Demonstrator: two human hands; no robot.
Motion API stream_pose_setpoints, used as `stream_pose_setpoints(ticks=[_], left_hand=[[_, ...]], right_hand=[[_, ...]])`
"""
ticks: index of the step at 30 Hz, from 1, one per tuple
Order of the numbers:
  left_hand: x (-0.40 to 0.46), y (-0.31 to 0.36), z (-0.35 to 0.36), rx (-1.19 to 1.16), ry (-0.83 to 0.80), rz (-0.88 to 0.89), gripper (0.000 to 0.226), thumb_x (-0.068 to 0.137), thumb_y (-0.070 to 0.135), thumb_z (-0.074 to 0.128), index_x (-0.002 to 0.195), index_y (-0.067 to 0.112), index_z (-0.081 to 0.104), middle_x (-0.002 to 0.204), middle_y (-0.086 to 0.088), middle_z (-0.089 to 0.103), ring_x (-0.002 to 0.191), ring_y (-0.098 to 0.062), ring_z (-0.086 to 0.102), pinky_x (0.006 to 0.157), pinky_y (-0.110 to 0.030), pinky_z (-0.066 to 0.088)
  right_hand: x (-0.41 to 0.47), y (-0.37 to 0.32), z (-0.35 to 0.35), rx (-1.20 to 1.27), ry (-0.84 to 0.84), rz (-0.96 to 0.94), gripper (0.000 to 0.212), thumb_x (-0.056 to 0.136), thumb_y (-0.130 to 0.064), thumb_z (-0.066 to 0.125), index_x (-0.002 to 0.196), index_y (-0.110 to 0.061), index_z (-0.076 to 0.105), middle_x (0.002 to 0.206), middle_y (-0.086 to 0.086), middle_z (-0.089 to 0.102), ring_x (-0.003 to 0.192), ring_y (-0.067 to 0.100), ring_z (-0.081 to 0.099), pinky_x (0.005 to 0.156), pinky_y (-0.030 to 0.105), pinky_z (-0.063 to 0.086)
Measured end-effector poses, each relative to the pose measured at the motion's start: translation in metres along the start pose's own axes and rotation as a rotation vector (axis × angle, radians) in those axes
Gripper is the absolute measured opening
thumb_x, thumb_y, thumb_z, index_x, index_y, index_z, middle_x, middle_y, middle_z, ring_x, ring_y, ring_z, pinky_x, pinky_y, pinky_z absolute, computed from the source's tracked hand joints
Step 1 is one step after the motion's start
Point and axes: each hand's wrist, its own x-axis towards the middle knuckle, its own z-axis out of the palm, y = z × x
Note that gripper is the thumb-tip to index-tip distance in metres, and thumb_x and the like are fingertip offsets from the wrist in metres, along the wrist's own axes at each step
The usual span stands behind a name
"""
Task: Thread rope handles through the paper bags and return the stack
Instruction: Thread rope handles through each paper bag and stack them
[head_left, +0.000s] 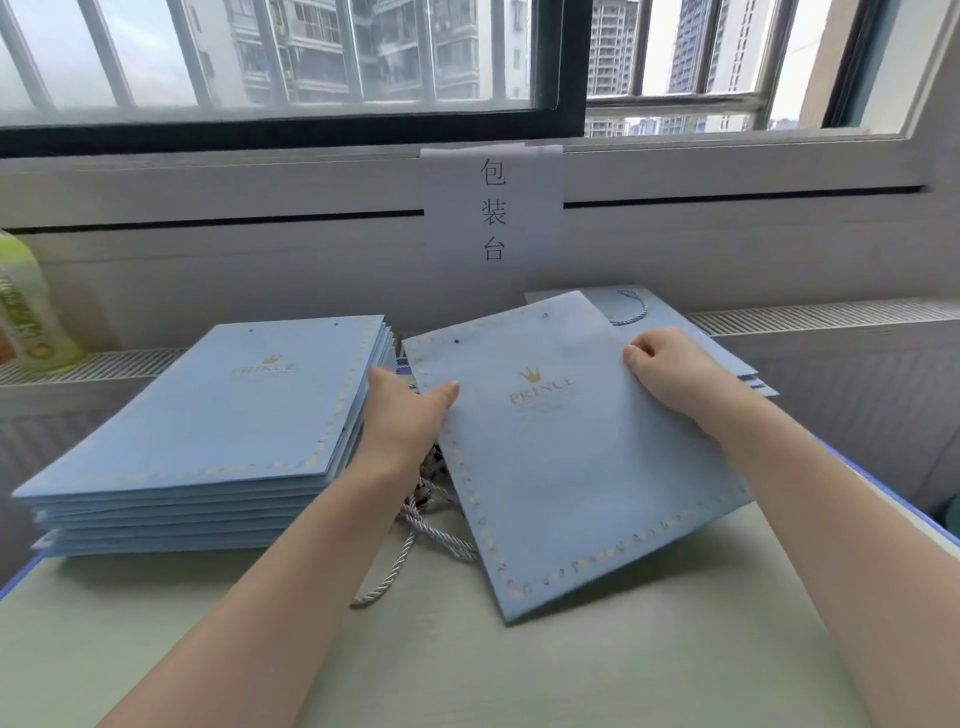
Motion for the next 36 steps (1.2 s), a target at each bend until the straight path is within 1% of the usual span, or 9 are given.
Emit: stream_pose_setpoints(ticks=[3,5,7,10,19,22,26,29,36], left_hand=[[0.001,0.0,0.0,0.004,0.014,0.006,0.019,0.092,0.016,0.061,0.098,0.016,0.043,0.099,-0.007,0.053,0.078,-0.019,0.051,0.061,-0.026,0.04],[-0.001,0.003,0.001,0.022,-0.009,0.024,0.003,0.092,0.007,0.055,0.094,0.007,0.053,0.084,-0.009,0.055,0.063,-0.02,0.046,0.054,-0.021,0.037],[0.001,0.006,0.002,0.017,-0.041,-0.031,0.003,0.09,0.0,0.051,0.089,0.002,0.053,0.082,-0.014,0.053,0.065,-0.022,0.044,0.06,-0.028,0.039],[0.001,0.008,0.005,-0.016,-0.073,-0.173,0.019,0.089,-0.007,0.046,0.074,0.004,0.045,0.073,-0.01,0.05,0.061,-0.024,0.05,0.061,-0.031,0.046],[-0.01,0.008,0.008,-0.159,-0.236,-0.318,0.042,0.083,-0.012,0.036,0.117,0.012,0.041,0.102,-0.019,0.058,0.063,-0.025,0.061,0.045,-0.029,0.053],[-0.01,0.005,0.01,0.09,-0.2,-0.159,0.023,0.09,0.0,0.039,0.106,0.013,0.051,0.103,-0.011,0.054,0.075,-0.02,0.057,0.058,-0.027,0.053],[-0.007,-0.004,0.013,0.586,0.042,0.492,0.043,0.096,0.043,0.037,0.119,0.014,0.057,0.114,-0.009,0.061,0.111,-0.027,0.051,0.095,-0.036,0.035],[-0.018,0.003,0.018,0.237,-0.151,0.58,0.04,0.092,0.046,0.051,0.109,0.012,0.063,0.095,0.0,0.07,0.091,-0.012,0.063,0.082,-0.029,0.048],[-0.016,-0.006,0.019,0.219,-0.198,0.536,0.024,0.098,0.018,0.049,0.081,0.009,0.065,0.052,0.003,0.057,0.044,-0.007,0.05,0.049,-0.017,0.039]], right_hand=[[0.0,0.0,0.004,-0.146,0.071,0.021,0.035,0.095,-0.013,0.041,0.061,-0.006,0.04,0.06,0.01,0.04,0.058,0.027,0.039,0.05,0.032,0.026],[0.005,0.005,0.007,-0.173,0.188,-0.008,0.026,0.09,-0.004,0.043,0.076,0.006,0.062,0.08,0.021,0.062,0.082,0.037,0.056,0.065,0.036,0.044],[0.006,0.006,0.008,-0.073,0.321,-0.064,0.029,0.086,0.002,0.042,0.101,0.003,0.067,0.105,0.019,0.065,0.103,0.034,0.057,0.081,0.034,0.045],[0.0,-0.001,0.004,0.158,0.45,-0.232,0.038,0.083,0.007,0.038,0.097,-0.011,0.069,0.095,0.008,0.067,0.088,0.022,0.058,0.071,0.026,0.039],[-0.025,-0.032,0.017,0.391,0.167,-0.601,0.021,0.094,-0.001,0.048,0.1,-0.02,0.057,0.082,-0.007,0.067,0.078,0.012,0.063,0.074,0.03,0.052],[-0.031,-0.038,0.021,0.393,0.11,-0.627,0.02,0.092,-0.007,0.054,0.09,-0.025,0.061,0.081,-0.002,0.07,0.079,0.024,0.065,0.076,0.04,0.053],[-0.032,-0.039,0.029,0.344,0.089,-0.642,0.012,0.09,-0.01,0.06,0.088,-0.021,0.064,0.077,0.0,0.069,0.072,0.017,0.064,0.073,0.038,0.052],[-0.032,-0.04,0.034,0.364,0.079,-0.629,0.006,0.09,-0.013,0.062,0.088,-0.018,0.065,0.076,-0.001,0.067,0.067,0.009,0.062,0.071,0.034,0.052],[-0.024,-0.032,0.032,0.235,0.262,-0.542,0.007,0.092,-0.013,0.056,0.089,-0.013,0.062,0.076,0.001,0.067,0.075,0.018,0.063,0.07,0.028,0.048]])
